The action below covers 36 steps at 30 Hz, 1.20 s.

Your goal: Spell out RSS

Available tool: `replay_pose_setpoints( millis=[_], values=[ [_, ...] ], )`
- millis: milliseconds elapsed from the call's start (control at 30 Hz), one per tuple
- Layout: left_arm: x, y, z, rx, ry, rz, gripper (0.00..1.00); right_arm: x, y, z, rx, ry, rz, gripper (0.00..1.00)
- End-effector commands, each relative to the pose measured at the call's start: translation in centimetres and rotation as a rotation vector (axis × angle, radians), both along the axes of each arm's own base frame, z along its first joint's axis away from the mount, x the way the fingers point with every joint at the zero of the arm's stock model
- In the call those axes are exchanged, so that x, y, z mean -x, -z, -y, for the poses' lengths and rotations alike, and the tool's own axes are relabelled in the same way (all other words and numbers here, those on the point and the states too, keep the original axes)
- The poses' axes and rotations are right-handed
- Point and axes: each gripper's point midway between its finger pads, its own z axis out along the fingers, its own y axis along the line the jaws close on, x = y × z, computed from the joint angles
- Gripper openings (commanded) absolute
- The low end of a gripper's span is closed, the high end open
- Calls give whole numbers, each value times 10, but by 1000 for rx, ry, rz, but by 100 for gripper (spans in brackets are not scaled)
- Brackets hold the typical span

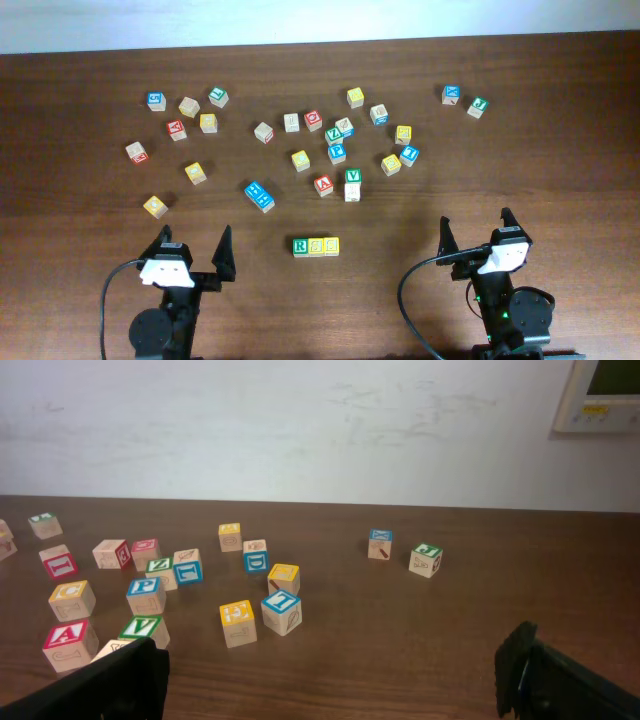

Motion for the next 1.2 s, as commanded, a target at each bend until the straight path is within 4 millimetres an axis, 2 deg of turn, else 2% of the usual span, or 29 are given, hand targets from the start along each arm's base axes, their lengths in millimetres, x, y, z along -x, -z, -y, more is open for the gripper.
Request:
replay_pose_setpoints(
  millis=[0,167,200,300,667,767,1167],
  values=[
    [0,2,-2,-81,-2,4,99,0,2,0,7,-1,-4,98],
    [0,3,-5,-84,-22,1,99,0,2,0,7,-1,-4,98],
    [0,4,-11,-22,-62,-10,99,0,2,0,7,-1,-4,98],
    [0,6,-18,1,-103,-16,99,0,2,0,7,-1,-4,98],
    [0,6,-16,-42,-94,-14,99,0,2,0,7,-1,-4,99],
    [0,6,-11,-99,-68,-11,99,0,2,0,7,-1,-4,98],
    [0,6,-13,-60,-83,-15,99,0,2,0,7,-1,-4,98]
  ],
)
